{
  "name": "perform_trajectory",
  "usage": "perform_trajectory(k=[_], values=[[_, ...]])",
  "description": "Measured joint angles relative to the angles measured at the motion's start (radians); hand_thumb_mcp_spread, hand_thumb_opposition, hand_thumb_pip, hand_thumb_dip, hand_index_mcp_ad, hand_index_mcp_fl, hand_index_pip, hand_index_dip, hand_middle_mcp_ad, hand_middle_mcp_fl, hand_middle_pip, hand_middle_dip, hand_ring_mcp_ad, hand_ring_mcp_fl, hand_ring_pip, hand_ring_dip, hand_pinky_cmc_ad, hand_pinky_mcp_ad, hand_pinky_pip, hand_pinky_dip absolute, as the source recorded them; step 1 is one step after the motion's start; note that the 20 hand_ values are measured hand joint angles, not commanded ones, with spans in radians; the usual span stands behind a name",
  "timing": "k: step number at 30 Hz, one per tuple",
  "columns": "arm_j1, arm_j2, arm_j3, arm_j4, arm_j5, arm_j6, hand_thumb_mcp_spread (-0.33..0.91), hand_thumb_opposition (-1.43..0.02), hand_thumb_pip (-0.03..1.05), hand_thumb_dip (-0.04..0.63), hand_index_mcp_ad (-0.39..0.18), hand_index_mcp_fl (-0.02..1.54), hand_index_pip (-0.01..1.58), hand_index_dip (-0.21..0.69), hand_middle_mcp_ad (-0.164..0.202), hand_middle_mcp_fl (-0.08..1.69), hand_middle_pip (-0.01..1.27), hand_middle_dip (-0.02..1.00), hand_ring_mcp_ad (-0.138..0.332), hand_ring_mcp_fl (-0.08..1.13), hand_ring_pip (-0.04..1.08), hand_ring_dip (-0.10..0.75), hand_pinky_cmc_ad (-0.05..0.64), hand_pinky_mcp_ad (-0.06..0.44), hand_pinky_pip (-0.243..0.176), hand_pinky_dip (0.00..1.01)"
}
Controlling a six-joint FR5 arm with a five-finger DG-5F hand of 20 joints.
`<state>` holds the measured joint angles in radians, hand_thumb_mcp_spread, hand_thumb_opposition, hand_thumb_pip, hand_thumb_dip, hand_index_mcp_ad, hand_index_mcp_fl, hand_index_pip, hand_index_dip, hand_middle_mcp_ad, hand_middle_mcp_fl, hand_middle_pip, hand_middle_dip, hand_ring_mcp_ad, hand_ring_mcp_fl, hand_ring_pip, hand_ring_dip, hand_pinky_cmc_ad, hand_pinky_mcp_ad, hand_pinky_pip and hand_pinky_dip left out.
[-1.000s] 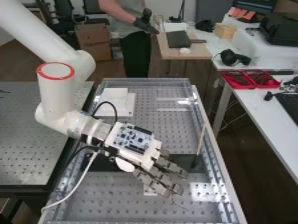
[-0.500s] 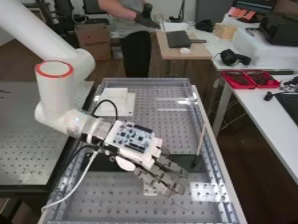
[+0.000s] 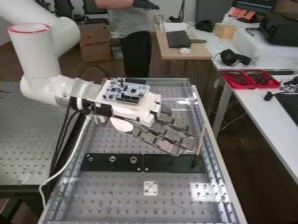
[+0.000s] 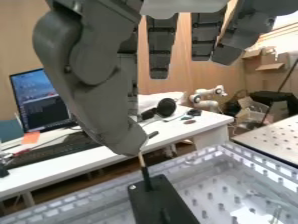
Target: Grab the pcb board and place it in the clear container
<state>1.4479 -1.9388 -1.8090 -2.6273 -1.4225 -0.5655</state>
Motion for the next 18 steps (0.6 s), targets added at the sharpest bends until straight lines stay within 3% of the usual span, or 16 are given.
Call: perform_trajectory(k=[9,18], values=[[0.115,0.081,-0.048,0.016,-0.075,0.007,0.51,-1.05,0.71,0.347,-0.101,0.55,1.39,0.164,0.052,0.18,0.14,0.19,0.202,0.01,0.09,0.021,0.291,0.166,-0.075,0.18],[0.198,0.001,0.005,0.037,-0.17,0.058,0.51,-1.04,0.71,0.347,-0.099,0.56,1.38,0.173,0.052,0.18,0.14,0.19,0.202,0.01,0.09,0.021,0.291,0.164,-0.075,0.18]])
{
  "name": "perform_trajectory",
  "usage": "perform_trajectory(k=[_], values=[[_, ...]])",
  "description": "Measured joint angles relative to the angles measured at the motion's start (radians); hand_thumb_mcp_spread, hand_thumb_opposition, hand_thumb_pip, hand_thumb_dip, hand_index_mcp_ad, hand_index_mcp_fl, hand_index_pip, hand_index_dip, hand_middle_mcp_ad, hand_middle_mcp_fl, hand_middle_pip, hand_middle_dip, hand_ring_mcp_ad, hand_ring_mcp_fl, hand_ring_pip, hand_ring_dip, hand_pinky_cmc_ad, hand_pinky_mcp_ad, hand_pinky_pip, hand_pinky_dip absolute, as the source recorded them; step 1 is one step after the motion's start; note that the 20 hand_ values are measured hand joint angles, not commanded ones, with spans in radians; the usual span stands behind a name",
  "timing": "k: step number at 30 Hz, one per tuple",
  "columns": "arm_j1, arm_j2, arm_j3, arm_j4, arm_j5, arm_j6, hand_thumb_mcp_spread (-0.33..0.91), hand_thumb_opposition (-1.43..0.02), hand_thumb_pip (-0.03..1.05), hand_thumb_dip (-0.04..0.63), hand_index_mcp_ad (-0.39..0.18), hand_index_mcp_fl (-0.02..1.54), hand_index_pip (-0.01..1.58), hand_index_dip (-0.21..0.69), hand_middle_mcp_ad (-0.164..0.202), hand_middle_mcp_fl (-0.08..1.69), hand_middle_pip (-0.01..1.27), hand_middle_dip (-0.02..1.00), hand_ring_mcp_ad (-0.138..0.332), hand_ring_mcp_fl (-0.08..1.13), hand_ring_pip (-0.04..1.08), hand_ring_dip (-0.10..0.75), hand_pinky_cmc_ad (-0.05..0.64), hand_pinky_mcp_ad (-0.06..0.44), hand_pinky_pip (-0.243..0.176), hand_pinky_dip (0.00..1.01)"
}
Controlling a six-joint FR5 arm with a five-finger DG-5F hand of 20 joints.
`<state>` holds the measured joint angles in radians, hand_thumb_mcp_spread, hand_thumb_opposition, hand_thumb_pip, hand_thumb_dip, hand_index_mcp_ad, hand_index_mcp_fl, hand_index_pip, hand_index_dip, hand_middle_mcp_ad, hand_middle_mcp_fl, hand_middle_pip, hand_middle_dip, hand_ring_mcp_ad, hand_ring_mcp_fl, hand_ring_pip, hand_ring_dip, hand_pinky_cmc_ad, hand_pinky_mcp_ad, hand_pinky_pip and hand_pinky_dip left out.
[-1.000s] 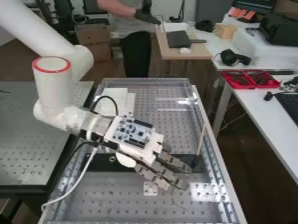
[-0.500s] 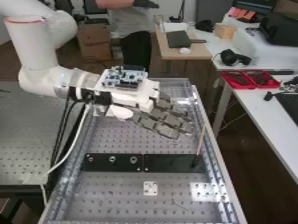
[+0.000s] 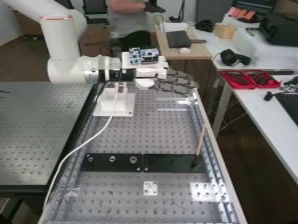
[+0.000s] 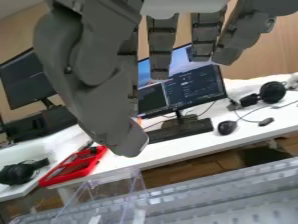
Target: Grab the pcb board and place it in the clear container
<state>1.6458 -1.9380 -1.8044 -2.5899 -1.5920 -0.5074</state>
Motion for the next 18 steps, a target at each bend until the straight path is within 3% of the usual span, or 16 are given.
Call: perform_trajectory(k=[13,18], values=[[0.06,-0.233,0.207,-0.048,-0.003,0.044,0.51,-1.04,0.71,0.347,-0.099,0.56,1.38,0.173,0.052,0.19,0.13,0.19,0.202,0.01,0.09,0.021,0.291,0.168,-0.075,0.18],[0.072,-0.279,0.245,-0.081,0.009,0.049,0.51,-1.04,0.71,0.347,-0.099,0.56,1.38,0.173,0.052,0.19,0.14,0.19,0.204,0.01,0.09,0.023,0.291,0.164,-0.075,0.18]])
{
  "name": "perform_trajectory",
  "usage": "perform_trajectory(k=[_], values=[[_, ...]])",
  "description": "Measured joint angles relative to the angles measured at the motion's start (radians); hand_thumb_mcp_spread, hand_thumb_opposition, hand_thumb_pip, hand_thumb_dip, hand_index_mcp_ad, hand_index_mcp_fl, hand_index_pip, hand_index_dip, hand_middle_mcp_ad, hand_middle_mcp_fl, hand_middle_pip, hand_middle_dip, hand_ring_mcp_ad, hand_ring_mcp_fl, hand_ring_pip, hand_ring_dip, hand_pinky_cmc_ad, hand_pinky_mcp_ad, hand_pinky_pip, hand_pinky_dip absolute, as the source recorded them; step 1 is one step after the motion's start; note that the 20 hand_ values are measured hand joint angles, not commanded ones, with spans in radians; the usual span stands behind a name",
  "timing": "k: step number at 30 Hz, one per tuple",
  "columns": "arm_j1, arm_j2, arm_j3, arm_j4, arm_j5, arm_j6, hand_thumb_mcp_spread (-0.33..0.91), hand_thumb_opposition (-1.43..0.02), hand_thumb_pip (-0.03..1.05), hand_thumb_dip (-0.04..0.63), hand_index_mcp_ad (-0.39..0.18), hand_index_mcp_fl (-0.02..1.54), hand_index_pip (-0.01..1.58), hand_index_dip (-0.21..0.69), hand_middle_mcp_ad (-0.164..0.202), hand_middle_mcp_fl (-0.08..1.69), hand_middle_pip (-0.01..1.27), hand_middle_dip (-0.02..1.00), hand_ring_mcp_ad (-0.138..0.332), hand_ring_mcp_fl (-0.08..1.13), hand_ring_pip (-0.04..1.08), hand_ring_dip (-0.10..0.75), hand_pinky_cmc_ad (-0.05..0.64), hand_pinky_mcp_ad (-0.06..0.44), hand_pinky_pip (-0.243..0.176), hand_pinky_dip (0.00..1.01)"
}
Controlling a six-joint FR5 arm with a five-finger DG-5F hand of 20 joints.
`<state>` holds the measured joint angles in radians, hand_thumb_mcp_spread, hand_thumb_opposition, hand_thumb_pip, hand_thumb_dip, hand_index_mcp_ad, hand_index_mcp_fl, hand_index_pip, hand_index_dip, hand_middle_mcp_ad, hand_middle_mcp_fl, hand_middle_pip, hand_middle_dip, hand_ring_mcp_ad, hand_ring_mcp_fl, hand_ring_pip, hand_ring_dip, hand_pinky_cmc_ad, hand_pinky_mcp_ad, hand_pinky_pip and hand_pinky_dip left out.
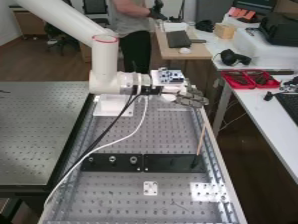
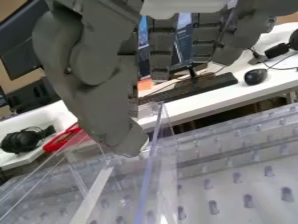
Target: Grab the pcb board and place it in the clear container
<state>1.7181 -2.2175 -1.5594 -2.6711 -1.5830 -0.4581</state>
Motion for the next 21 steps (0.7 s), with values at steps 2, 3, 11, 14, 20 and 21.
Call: perform_trajectory(k=[2,3,11,14,20,21], values=[[0.003,-0.003,0.001,-0.003,0.001,0.003,0.51,-1.04,0.71,0.347,-0.099,0.56,1.38,0.173,0.052,0.19,0.14,0.19,0.204,0.01,0.09,0.024,0.291,0.164,-0.075,0.18],[0.004,-0.003,0.001,-0.004,0.001,0.005,0.51,-1.04,0.71,0.347,-0.099,0.56,1.38,0.173,0.052,0.19,0.14,0.19,0.204,0.01,0.09,0.028,0.291,0.164,-0.075,0.18],[0.025,0.025,-0.019,0.0,-0.001,0.003,0.51,-1.04,0.71,0.347,-0.101,0.56,1.38,0.173,0.052,0.19,0.14,0.2,0.204,0.01,0.1,0.028,0.291,0.164,-0.075,0.18],[0.03,0.035,-0.033,0.005,-0.002,0.007,0.51,-1.04,0.71,0.347,-0.101,0.56,1.38,0.173,0.052,0.19,0.14,0.19,0.204,0.01,0.1,0.028,0.291,0.168,-0.075,0.18],[0.032,0.039,-0.033,-0.021,-0.013,0.008,0.5,-1.03,0.7,0.347,-0.099,0.52,1.38,0.175,0.052,0.18,0.13,0.19,0.204,0.02,0.1,0.028,0.291,0.168,-0.073,0.19],[0.031,0.038,-0.03,-0.032,-0.018,0.005,0.49,-1.02,0.72,0.351,-0.099,0.5,1.36,0.185,0.052,0.16,0.13,0.2,0.204,0.02,0.1,0.028,0.291,0.164,-0.073,0.2]])
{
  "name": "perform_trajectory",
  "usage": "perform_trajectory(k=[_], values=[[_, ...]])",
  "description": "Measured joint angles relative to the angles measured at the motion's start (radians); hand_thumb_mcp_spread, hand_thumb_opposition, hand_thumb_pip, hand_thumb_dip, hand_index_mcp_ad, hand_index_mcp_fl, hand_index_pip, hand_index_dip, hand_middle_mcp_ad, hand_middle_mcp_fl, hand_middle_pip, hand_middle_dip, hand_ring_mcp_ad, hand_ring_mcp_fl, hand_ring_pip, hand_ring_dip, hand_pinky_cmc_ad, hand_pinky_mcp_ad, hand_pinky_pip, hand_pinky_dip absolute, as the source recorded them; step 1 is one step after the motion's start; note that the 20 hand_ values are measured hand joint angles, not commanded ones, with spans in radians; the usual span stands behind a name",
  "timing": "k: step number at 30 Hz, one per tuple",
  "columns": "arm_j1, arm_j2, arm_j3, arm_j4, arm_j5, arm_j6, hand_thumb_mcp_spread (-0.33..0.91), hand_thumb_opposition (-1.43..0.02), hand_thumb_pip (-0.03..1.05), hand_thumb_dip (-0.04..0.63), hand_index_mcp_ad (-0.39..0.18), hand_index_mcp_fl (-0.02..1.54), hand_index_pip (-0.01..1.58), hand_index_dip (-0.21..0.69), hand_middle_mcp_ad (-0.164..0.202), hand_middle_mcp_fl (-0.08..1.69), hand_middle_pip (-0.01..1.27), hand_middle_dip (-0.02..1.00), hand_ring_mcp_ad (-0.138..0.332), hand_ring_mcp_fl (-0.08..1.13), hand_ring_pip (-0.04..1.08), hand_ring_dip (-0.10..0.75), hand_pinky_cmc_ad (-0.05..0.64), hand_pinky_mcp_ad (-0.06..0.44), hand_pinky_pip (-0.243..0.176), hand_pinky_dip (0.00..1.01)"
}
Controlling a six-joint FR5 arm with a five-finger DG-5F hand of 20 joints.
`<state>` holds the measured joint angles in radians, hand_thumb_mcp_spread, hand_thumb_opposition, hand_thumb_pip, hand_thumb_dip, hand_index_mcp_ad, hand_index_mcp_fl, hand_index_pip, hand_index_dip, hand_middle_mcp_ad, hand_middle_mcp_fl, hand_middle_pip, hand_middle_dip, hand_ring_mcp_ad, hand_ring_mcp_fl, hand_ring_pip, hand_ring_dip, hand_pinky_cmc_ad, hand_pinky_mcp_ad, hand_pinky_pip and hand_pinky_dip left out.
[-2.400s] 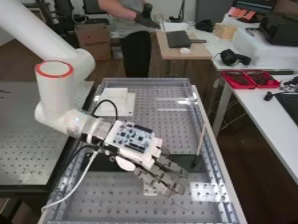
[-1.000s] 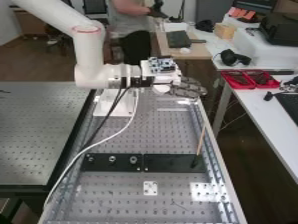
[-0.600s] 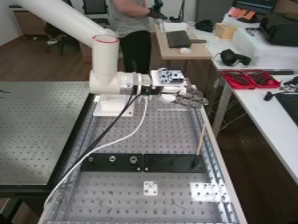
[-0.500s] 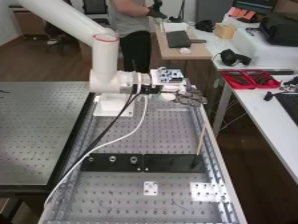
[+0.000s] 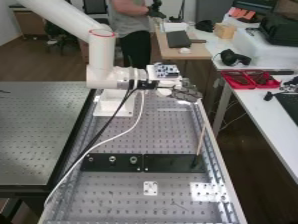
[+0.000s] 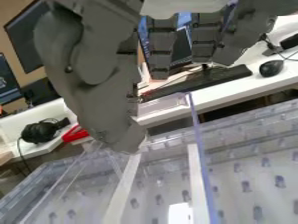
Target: Grab the pcb board and place it in the clear container
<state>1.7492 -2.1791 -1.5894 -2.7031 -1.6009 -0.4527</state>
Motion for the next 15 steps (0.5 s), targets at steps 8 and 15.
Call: perform_trajectory(k=[8,15], values=[[-0.013,0.003,-0.001,-0.014,-0.008,0.002,0.38,-0.93,0.78,0.351,-0.098,0.12,1.2,0.175,0.054,0.07,0.13,0.2,0.204,0.0,0.09,0.028,0.291,0.168,-0.077,0.34],[-0.024,0.024,-0.022,-0.005,0.001,0.007,0.35,-0.9,0.78,0.347,-0.093,0.02,1.16,0.176,0.059,0.04,0.13,0.2,0.206,0.01,0.09,0.028,0.291,0.164,-0.079,0.4]])
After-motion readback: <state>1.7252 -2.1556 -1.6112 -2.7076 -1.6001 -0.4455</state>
